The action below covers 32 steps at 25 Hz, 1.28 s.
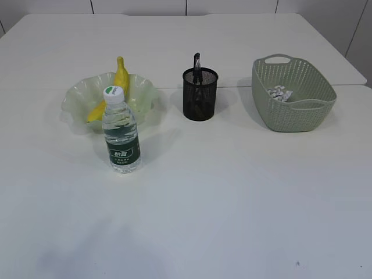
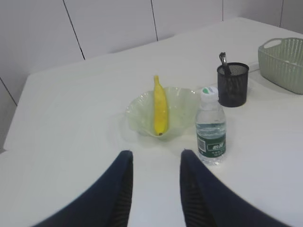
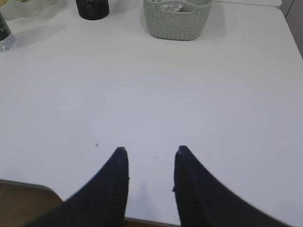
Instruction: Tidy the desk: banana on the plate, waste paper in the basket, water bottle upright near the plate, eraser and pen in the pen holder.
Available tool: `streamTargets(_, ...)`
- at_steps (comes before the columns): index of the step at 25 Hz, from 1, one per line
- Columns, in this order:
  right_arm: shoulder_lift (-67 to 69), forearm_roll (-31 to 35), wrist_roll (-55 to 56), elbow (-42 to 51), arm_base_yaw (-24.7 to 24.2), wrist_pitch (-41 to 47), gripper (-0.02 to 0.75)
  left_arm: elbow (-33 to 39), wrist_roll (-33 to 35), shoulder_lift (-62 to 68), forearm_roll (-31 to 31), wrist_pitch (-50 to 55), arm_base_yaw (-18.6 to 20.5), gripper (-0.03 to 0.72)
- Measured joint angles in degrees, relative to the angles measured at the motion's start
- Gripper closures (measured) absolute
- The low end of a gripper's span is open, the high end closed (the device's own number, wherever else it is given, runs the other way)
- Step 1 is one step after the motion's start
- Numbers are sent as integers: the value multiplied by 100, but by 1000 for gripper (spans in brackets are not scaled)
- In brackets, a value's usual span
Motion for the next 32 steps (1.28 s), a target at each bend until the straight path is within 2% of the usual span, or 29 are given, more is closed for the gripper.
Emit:
streamTargets(6,0,0,0,0,0,0,492,0,-154,-224,40,428,14,452)
streamTargets(12,0,0,0,0,0,0,493,0,-251,-586,98,717,347,452)
streamTargets(20,0,0,0,0,0,0,492,0,-513,-956,106,1055,427,452)
streamTargets(25,0,0,0,0,0,0,493,0,-604,-971,130,1381,609,452)
streamTargets(32,0,0,4,0,0,0,492,0,-615,-981,130,1630,626,452)
